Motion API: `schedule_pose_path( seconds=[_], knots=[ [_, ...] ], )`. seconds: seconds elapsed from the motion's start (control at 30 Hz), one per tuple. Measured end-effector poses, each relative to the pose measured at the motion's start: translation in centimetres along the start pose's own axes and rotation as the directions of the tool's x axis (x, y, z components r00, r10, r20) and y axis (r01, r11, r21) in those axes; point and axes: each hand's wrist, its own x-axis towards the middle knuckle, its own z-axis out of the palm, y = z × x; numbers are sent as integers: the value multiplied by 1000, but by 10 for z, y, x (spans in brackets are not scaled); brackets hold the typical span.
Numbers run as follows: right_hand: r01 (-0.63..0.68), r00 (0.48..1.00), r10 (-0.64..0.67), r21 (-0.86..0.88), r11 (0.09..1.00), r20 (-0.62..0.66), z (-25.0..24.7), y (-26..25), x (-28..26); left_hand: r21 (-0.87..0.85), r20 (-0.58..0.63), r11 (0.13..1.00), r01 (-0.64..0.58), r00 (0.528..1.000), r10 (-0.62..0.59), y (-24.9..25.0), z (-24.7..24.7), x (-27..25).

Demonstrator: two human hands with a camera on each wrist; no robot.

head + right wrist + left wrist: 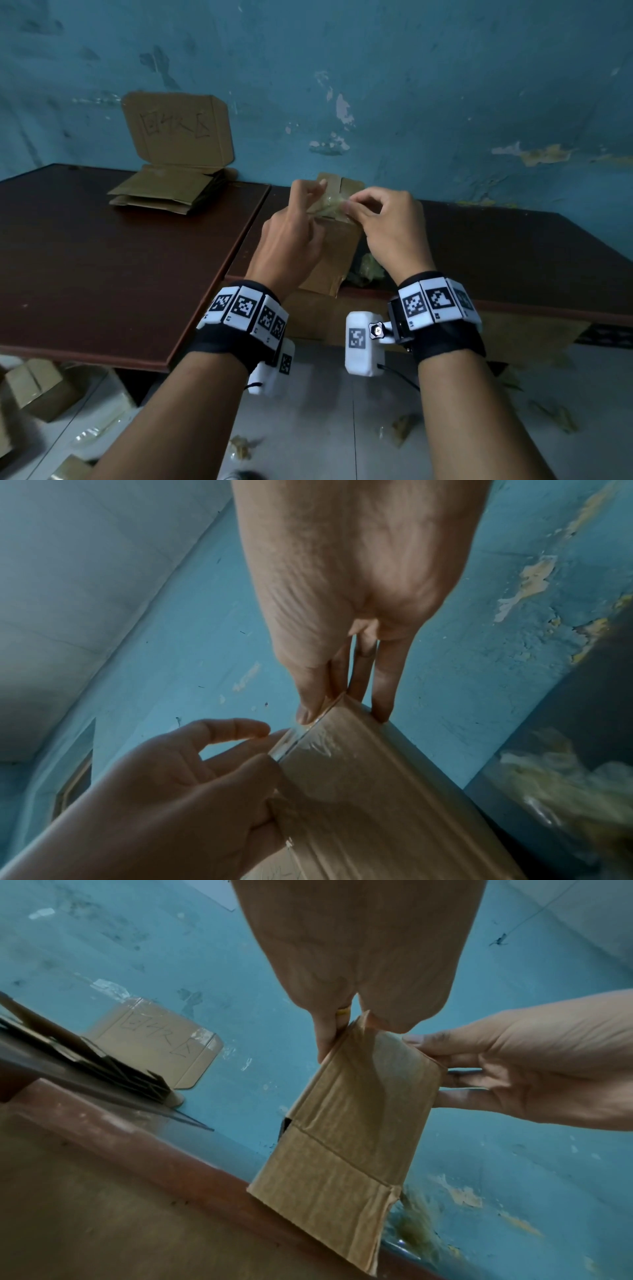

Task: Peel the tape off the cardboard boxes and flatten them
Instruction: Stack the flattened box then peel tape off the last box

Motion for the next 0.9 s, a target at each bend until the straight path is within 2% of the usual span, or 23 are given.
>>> schedule_pose_path(
  seconds=[0.1,0.17,0.27,0.37,0.57,0.7,0.83,0.9],
  knots=[
    [21,1000,-21,-24,999,-7,4,-1,-1,41,34,999,-6,999,5,-1,-4,3],
    [30,999,-30,-42,999,-18,6,-1,-1,19,10,1000,-5,1000,5,-3,-5,2],
    [11,999,-11,0,1000,-37,3,2,0,-175,-50,983,57,997,-67,-3,-5,-1],
    [8,999,-6,28,1000,-39,-1,6,0,-344,-31,932,116,990,-134,1,-4,-3],
    [10,998,-9,21,1000,-54,-1,7,0,-323,-62,938,126,986,-154,-2,-1,-2],
    [8,999,-7,18,1000,-52,0,6,-1,-233,-95,966,114,986,-139,-7,3,-2],
    [4,999,-3,24,1000,-46,2,6,-1,-161,-86,983,90,991,-105,-8,-1,-1],
    [7,999,-6,19,1000,-52,2,6,-1,-190,-57,978,90,993,-102,-6,-4,-1]
  ],
)
